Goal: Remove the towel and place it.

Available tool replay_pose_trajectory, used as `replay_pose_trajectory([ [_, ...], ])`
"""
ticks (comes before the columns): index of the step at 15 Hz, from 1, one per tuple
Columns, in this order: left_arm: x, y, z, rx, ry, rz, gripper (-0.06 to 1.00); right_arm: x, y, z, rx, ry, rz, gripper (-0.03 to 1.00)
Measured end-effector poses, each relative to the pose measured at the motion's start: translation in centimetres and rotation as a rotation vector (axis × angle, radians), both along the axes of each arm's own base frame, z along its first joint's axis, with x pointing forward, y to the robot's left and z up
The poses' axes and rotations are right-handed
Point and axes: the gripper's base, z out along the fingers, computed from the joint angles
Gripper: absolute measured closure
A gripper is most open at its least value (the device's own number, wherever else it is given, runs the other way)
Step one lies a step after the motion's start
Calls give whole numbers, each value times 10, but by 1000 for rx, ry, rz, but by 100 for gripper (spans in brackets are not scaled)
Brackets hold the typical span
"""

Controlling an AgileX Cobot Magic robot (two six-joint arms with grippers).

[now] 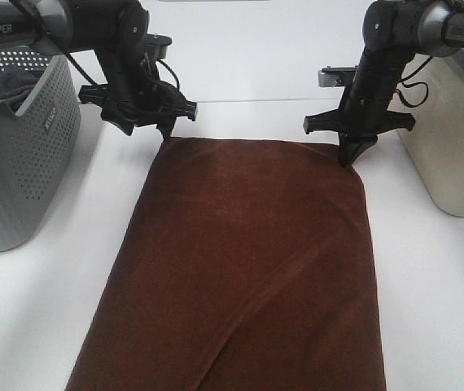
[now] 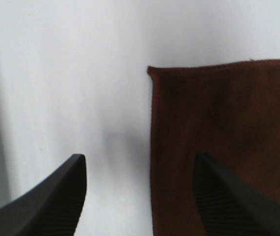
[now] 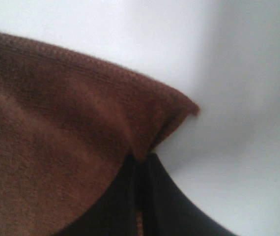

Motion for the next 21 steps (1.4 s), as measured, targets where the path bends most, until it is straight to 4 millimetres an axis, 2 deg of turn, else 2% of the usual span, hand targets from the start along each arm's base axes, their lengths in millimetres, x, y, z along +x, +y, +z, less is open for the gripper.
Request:
replay_pose_trajectory([
  [1,5,5,-4,-10,-5,14,34,0,0,0,4,1,-1,97],
  [4,15,1,-17,-54,-3,31,34,0,1,0,13,3,-4,97],
  [7,22,-3,-28,-60,-3,32,39,0,1,0,13,2,-4,97],
  [13,23,-3,-47,-50,18,30,47,0,1,0,13,-1,-1,97],
  [15,24,-4,-48,-52,14,28,58,0,1,0,16,0,-1,97],
  [17,25,-6,-49,-47,-6,-1,83,0,1,0,16,0,-1,97],
  [18,26,-6,-49,-36,-19,-31,92,0,1,0,16,0,-1,97],
  [21,29,-6,-46,-3,-55,-70,94,5,2,1,23,-56,25,97],
])
